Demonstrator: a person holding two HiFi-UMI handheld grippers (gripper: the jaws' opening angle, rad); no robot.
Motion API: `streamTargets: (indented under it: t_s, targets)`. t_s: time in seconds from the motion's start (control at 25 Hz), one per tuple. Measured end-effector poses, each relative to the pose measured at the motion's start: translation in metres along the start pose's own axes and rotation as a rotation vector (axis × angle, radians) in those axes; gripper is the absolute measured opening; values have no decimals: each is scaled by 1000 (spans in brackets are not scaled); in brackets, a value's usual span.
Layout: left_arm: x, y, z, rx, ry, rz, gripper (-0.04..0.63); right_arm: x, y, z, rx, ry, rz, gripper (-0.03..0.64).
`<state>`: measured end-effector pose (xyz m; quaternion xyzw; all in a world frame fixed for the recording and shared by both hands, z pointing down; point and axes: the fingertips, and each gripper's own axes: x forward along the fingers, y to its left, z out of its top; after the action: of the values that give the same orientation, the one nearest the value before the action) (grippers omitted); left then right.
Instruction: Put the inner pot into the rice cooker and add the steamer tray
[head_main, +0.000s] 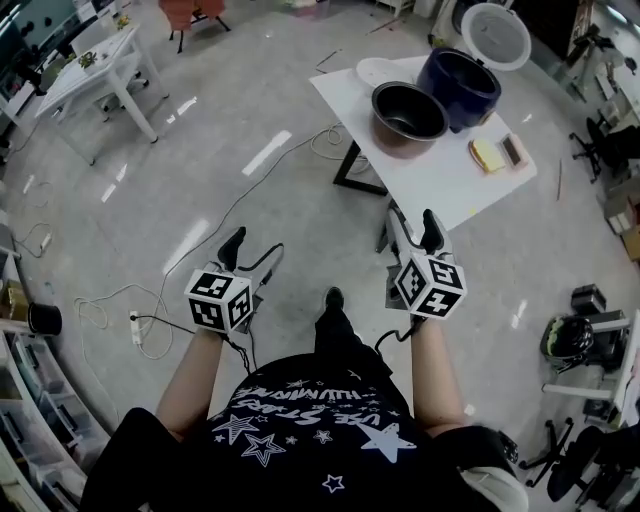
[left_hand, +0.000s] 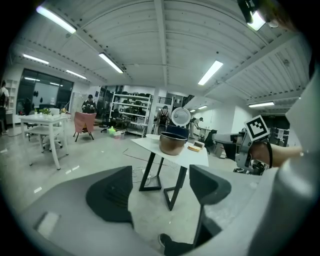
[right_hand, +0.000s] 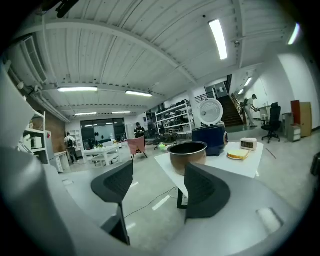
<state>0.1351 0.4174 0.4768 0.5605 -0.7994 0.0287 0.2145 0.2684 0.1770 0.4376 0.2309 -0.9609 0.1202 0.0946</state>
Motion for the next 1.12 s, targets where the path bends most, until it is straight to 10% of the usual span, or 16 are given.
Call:
streamTargets:
  t_s: [0.56,1.12]
  targets:
    - [194,3,104,-28,-5,-63,408,147,-140,51,122,54,-76,370]
    - [256,43,132,-50,36,-51,408,204,-177,55,228,72,-127,368]
